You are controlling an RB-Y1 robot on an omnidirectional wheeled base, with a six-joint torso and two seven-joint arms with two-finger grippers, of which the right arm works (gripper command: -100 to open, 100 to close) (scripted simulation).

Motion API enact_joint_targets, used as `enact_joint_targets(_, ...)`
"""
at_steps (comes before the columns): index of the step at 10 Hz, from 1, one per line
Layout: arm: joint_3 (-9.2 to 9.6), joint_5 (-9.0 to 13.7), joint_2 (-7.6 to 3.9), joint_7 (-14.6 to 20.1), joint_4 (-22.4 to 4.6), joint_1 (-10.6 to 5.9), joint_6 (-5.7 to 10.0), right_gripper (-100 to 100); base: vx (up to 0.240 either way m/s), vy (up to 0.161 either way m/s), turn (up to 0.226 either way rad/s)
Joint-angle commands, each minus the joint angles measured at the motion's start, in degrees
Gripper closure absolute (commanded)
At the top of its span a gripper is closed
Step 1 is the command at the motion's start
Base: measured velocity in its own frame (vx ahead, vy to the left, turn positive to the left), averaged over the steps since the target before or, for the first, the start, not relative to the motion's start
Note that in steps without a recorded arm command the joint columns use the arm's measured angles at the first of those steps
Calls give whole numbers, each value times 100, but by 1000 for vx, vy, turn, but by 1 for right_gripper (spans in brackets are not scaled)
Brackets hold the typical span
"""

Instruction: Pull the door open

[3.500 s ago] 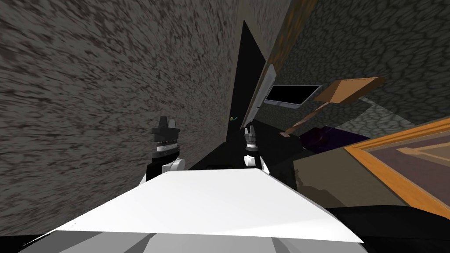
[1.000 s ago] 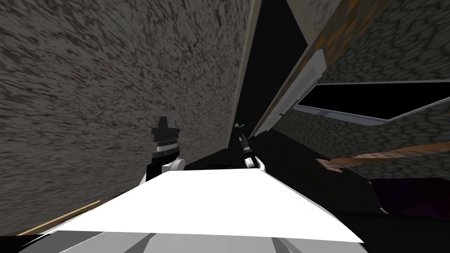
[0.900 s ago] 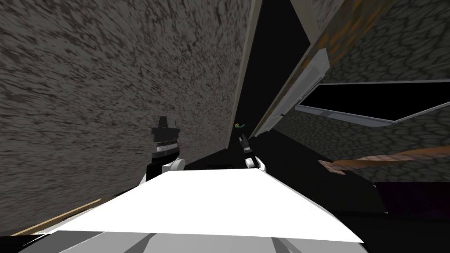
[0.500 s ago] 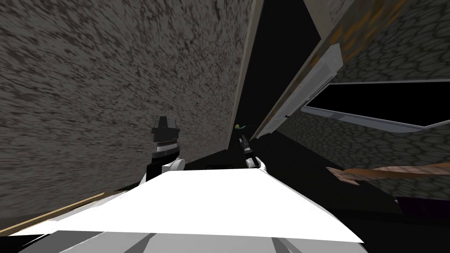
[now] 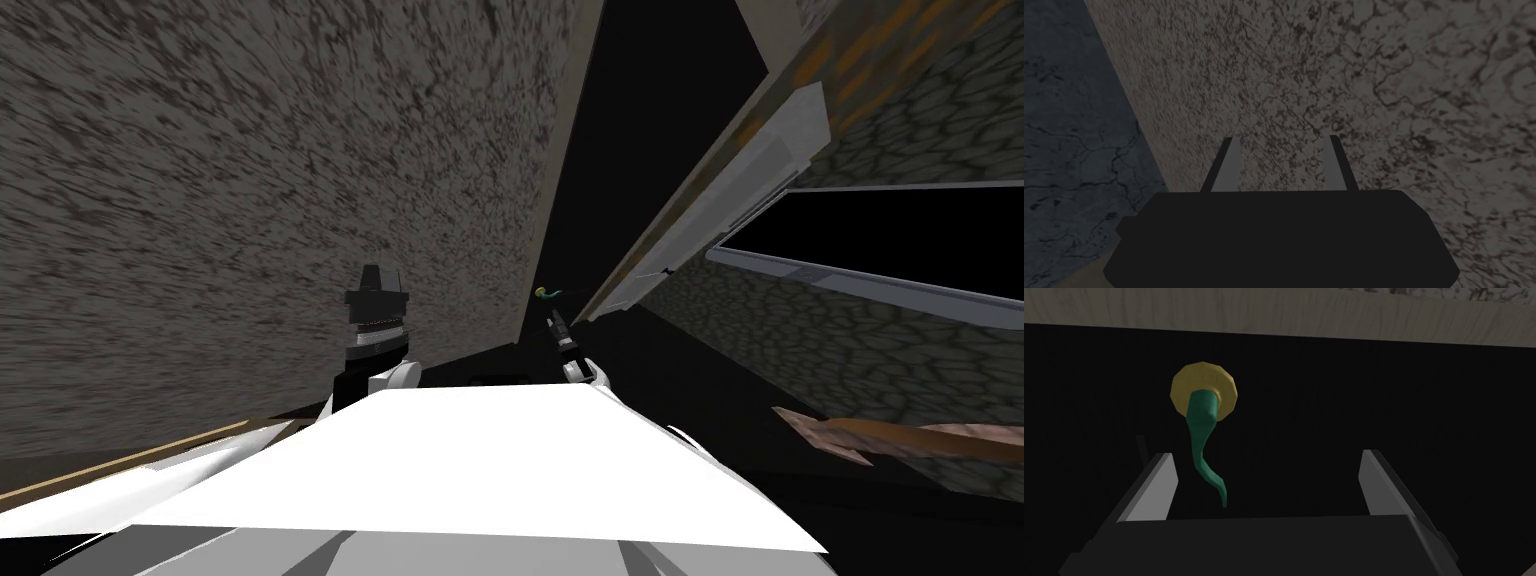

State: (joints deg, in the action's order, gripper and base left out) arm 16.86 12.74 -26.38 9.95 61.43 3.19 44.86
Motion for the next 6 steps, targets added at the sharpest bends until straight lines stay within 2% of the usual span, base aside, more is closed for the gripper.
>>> enact_joint_targets(1, 52, 36, -61, 47, -196, -65, 32, -100, 50, -108, 79)
enact_joint_targets(4, 174, 127, -213, 155, -633, -215, 82, -100, 58, -115, 121)
enact_joint_targets(6, 219, 160, -268, 194, -792, -270, 100, -100, 40, -99, 87)
